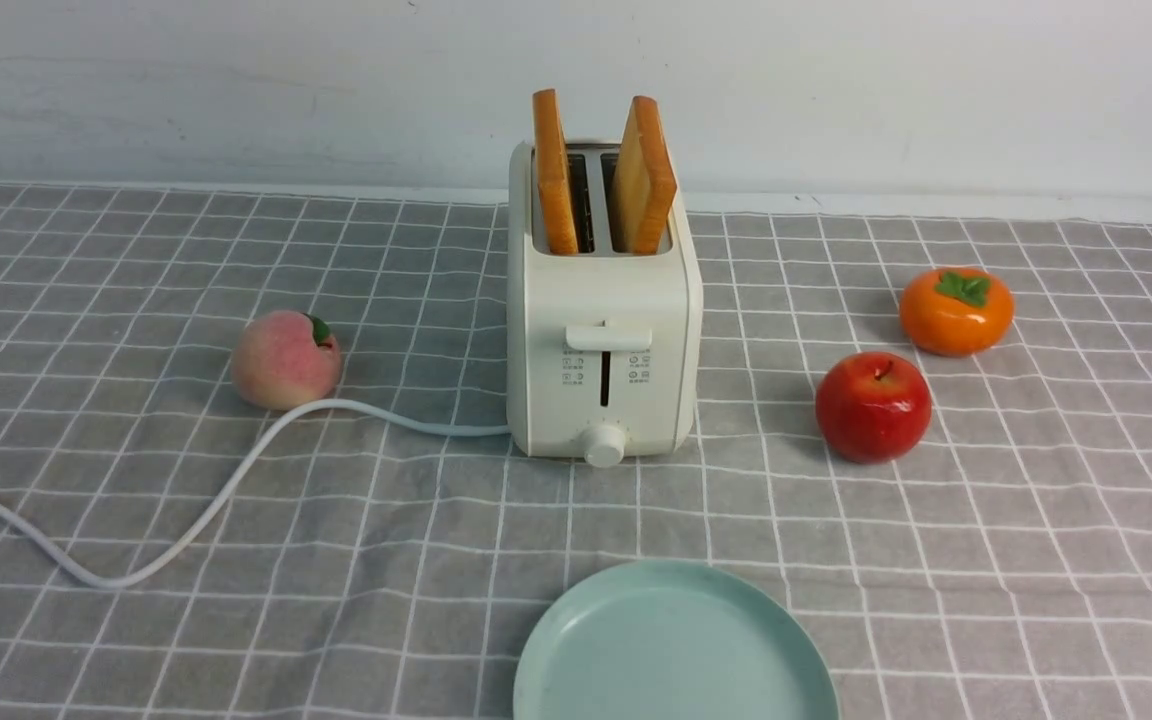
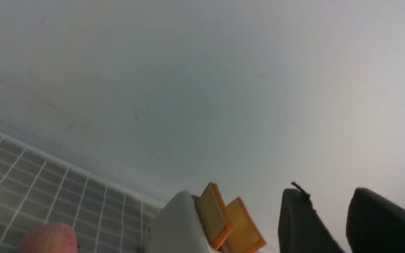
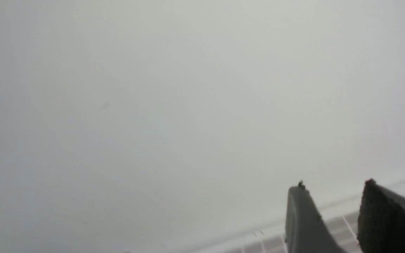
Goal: Take toasted bread from bread machine on grey coffee table place on plate.
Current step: 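Grasp the toast slice in the toaster and pull it up out of the slot with the right gripper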
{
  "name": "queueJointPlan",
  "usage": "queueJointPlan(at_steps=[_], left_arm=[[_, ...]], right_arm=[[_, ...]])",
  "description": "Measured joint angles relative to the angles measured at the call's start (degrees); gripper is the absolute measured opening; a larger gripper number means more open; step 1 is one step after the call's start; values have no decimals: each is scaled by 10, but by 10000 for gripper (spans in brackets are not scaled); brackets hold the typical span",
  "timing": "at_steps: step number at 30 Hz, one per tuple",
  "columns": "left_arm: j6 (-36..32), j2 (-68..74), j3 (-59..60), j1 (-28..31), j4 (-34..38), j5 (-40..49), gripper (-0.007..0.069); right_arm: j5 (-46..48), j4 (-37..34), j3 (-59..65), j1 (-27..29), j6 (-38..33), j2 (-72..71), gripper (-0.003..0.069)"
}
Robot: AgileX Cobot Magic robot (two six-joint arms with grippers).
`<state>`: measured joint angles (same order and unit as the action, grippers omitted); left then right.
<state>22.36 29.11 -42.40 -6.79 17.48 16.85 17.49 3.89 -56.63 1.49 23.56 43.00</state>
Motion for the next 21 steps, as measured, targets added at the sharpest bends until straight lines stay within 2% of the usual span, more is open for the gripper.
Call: queueJointPlan(at_steps=[4,6,7,12,17,21], left_arm=[[-72,80,-62,0,-27,107,213],[-91,92,-67,0,-35,115,214],[-125,114,-71,0,-36,122,215],[-211,159,-73,0,27,133,216],[-283,162,-76,-37,70,143,218],[-292,166,-78,-80,78,143,224]], right_arm=[[13,41,-26,-1,0,80,240],[11,35,-27,-2,0,99,240],[11,16,-28,-10,0,129,240],[67,-33,-67,-72,-41,242,240],[203,-60,-229,-145,-116,389,240],[240,-81,-342,-184,-129,478,240]])
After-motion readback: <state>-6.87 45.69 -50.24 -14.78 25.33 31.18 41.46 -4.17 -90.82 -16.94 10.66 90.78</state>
